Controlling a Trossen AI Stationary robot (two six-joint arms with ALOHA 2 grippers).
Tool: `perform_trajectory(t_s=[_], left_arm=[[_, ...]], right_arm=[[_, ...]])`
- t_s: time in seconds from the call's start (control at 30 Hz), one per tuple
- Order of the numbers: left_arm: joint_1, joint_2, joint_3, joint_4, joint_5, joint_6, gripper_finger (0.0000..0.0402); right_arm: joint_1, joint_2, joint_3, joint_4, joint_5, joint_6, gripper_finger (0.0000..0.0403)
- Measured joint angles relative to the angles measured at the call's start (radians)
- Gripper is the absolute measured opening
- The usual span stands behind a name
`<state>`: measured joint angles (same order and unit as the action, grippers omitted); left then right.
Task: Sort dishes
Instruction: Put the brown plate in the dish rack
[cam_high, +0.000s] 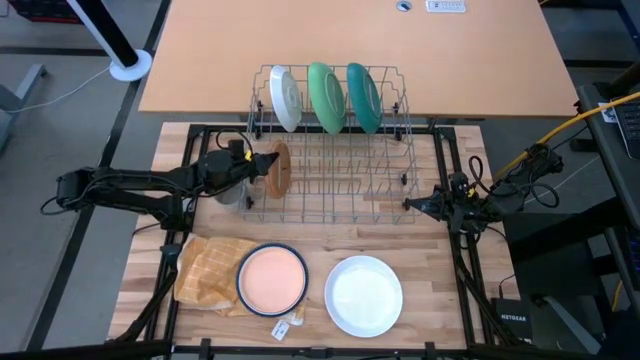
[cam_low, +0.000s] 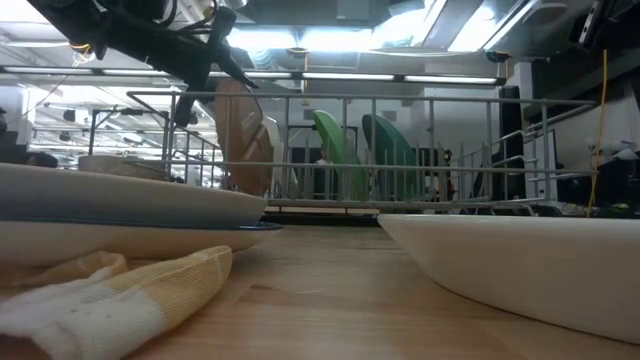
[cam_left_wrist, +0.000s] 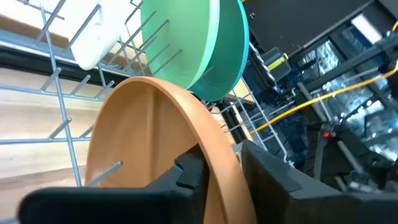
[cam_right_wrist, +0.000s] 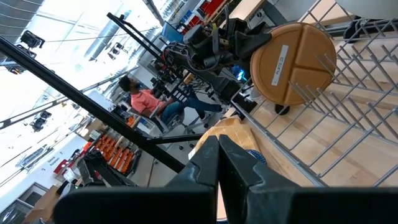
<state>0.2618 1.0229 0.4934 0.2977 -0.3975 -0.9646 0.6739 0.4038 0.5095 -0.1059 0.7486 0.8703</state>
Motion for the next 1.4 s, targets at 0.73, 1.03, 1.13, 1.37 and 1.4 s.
perform_trajectory(t_s=[0.73,1.03,1.13,1.37,1.4], left_arm=[[0.046,-0.084,-0.004,-0.011,-0.017,0.217,0.0208],[0.086,-0.22,-0.003,-0.188,-0.005,0.218,0.0208],[0.086,-0.224,-0.003,-0.244,0.029,0.195,0.0208],[0.085,-0.228,-0.002,-0.261,0.057,0.201,0.0208],[0.085,-0.23,-0.002,-0.261,0.057,0.213,0.0208]], right_arm=[[0.0,0.0,0.0,0.0,-0.001,0.023,0.0007],[0.0,0.0,0.0,0.0,0.0,0.023,0.0007],[0.0,0.0,0.0,0.0,0.0,0.023,0.0007],[0.0,0.0,0.0,0.0,0.001,0.023,0.0007],[0.0,0.0,0.0,0.0,0.001,0.023,0.0007]])
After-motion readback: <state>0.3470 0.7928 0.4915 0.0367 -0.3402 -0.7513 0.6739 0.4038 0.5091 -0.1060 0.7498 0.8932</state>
